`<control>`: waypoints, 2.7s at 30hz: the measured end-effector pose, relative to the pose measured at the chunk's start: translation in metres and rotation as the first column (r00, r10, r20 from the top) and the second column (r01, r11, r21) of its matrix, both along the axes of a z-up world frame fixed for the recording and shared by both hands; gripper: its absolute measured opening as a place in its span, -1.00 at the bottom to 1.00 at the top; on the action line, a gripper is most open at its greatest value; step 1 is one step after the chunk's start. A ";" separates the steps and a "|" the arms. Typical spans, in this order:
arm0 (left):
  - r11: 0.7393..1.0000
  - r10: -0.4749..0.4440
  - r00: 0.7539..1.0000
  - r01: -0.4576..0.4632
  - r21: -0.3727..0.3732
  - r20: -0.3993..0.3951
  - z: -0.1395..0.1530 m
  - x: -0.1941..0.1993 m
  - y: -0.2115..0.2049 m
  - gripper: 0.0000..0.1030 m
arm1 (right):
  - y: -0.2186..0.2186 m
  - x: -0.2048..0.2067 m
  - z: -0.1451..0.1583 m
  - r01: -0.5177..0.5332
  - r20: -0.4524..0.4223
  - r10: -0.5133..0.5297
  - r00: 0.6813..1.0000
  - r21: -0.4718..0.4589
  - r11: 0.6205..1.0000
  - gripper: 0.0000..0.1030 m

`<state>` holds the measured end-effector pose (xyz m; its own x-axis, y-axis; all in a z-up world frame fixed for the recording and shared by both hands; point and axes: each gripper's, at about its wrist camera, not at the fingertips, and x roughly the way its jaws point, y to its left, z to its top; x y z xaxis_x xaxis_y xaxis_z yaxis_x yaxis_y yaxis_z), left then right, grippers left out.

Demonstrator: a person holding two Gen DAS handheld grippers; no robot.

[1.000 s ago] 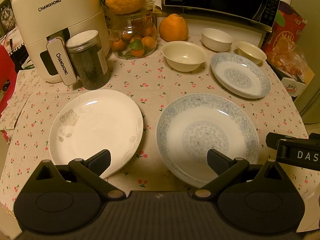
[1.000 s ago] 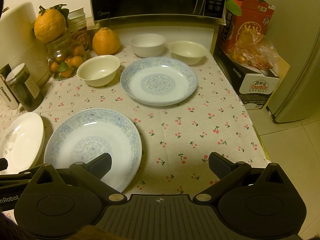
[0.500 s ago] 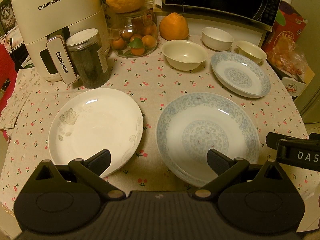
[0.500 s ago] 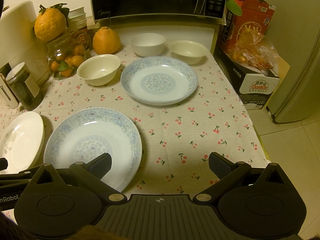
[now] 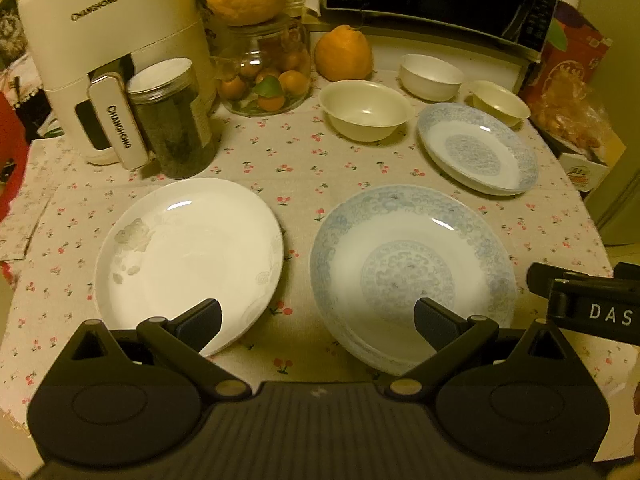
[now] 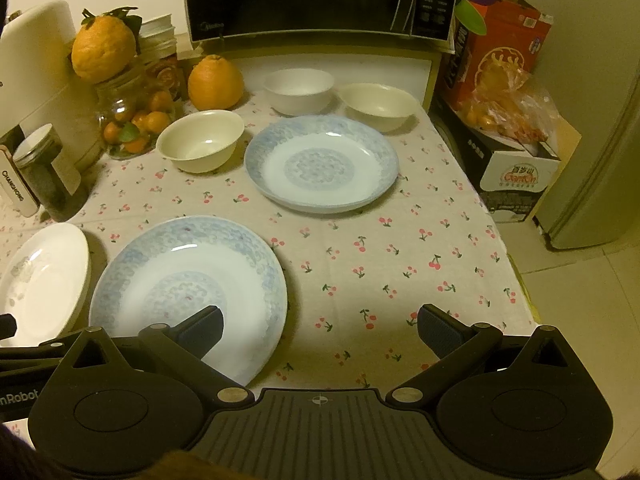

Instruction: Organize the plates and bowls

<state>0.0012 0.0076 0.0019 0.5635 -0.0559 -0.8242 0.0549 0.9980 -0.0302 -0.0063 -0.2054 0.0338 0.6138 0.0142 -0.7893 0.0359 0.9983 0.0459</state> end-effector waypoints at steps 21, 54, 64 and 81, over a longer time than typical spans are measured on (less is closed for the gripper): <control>0.992 -0.098 0.992 0.090 -0.090 -0.082 0.001 0.023 0.016 0.93 | -0.022 0.012 0.012 -0.074 -0.050 0.087 0.995 0.225 0.972 1.00; 0.954 -0.284 0.956 0.274 -0.122 -0.077 -0.025 0.090 0.020 -0.22 | -0.065 0.057 -0.063 0.185 -0.314 0.004 0.949 0.569 0.801 0.00; 0.949 -0.314 0.943 0.309 -0.059 -0.110 -0.038 0.091 0.010 -0.67 | -0.056 0.057 -0.076 0.182 -0.335 0.025 0.942 0.572 0.800 -0.59; 0.959 -0.256 0.959 0.236 -0.156 -0.124 -0.037 0.082 0.008 -0.79 | -0.076 0.069 -0.058 0.166 -0.281 0.001 0.960 0.571 0.804 -0.75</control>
<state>0.0830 0.0151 -0.0353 0.3965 -0.2971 -0.8686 0.2831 0.9397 -0.1922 0.0631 -0.2811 -0.0246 0.4124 0.4815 -0.7733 0.2109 0.7753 0.5953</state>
